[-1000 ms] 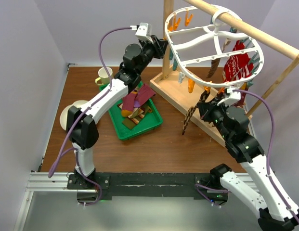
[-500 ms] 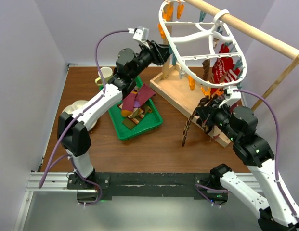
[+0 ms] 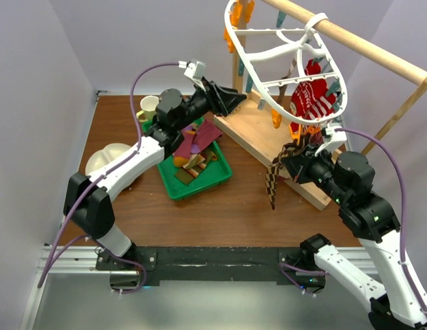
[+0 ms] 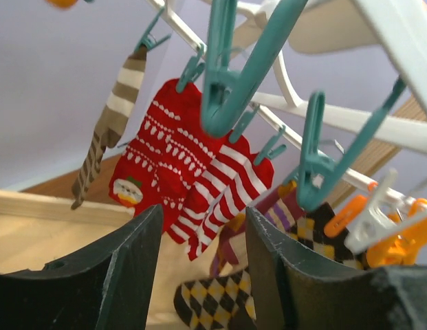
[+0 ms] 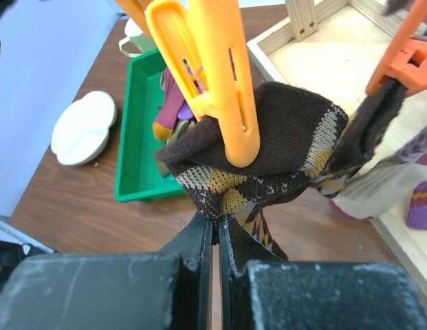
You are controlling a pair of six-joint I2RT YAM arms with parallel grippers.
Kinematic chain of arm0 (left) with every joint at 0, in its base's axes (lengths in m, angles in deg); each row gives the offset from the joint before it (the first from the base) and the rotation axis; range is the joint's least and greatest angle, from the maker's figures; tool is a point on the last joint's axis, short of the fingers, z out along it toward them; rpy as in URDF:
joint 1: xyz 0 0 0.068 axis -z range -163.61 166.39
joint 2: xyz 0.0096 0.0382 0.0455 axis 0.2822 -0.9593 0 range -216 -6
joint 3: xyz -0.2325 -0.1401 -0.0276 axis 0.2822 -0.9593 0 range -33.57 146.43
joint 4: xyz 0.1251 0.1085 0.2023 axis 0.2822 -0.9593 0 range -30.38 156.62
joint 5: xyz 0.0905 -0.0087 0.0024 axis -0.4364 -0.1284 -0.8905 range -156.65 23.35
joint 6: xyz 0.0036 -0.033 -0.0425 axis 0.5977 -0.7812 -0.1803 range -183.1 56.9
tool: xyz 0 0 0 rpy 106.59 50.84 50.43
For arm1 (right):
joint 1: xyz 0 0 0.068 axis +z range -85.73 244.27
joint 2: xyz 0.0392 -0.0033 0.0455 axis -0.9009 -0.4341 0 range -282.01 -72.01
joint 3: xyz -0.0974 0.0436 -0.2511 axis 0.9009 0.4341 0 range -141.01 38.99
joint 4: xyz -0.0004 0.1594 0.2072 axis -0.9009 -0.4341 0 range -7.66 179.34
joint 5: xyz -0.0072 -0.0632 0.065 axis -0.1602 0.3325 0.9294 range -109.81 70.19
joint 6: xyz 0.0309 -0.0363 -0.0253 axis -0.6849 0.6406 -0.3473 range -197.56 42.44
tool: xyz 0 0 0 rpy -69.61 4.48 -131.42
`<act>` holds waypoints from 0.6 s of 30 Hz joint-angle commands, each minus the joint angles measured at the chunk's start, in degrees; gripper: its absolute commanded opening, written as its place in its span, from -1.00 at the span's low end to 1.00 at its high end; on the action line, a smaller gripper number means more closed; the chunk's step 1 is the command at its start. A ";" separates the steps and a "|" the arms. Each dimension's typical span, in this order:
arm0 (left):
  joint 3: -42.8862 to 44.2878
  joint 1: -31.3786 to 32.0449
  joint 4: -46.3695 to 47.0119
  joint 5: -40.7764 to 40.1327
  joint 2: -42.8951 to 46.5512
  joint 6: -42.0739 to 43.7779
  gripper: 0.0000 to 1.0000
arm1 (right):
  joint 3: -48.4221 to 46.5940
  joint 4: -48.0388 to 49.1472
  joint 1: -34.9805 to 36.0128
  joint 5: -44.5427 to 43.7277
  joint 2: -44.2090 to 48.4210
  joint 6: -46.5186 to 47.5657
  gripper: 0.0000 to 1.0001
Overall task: Remove the socks clipped to the hanger
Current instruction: Remove the sock from the hanger.
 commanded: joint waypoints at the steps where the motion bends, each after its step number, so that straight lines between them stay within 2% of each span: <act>1: -6.86 0.13 6.63 2.42 5.29 -3.95 0.14 | -3.62 -0.90 0.04 3.02 -1.05 1.27 -1.00; 6: -12.23 1.35 7.87 3.91 8.72 -4.48 0.15 | -4.67 -1.78 0.13 4.69 -2.10 1.71 -1.00; 13: -20.67 7.32 10.50 3.65 11.89 -2.46 0.17 | -9.15 -2.13 0.13 7.86 -5.53 1.71 -1.00; 18: -22.08 11.11 11.65 4.36 11.54 -0.45 0.22 | -8.46 -2.13 0.13 7.68 -5.80 1.54 -1.00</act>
